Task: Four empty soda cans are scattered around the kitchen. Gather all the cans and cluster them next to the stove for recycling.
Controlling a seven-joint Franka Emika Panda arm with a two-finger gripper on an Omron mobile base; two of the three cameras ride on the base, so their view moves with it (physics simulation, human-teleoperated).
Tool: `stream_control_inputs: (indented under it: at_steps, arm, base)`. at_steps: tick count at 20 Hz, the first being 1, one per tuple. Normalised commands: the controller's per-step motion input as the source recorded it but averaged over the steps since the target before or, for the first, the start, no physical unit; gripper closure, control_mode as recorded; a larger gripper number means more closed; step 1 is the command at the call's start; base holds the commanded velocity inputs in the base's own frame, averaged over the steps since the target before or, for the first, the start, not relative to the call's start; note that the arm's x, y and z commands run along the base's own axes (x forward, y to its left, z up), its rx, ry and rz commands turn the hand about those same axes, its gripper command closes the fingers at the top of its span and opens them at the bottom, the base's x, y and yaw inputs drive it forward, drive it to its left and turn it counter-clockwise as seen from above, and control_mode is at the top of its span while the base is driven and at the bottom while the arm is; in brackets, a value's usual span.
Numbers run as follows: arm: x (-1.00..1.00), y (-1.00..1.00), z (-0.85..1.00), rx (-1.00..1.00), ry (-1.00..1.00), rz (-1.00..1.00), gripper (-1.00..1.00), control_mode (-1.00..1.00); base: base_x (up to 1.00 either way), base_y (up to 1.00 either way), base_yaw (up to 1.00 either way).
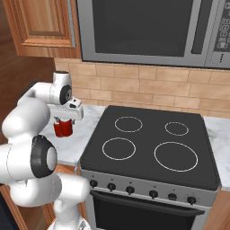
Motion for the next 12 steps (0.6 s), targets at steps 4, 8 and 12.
stream_control_inputs:
  at_steps: [4,8,12]
  arm:
    - [0.05,0.02,-0.11,0.0,0.0,0.0,1.0,-1.0]
    - [0.09,0.04,-0.15,0.0,0.0,0.0,1.0,-1.0]
    - [0.1,0.03,-0.14,0.0,0.0,0.0,1.0,-1.0]
  base:
    - [0.0,0.0,0.0]
    - [0.0,0.0,0.0]
    - [0.0,0.0,0.0]
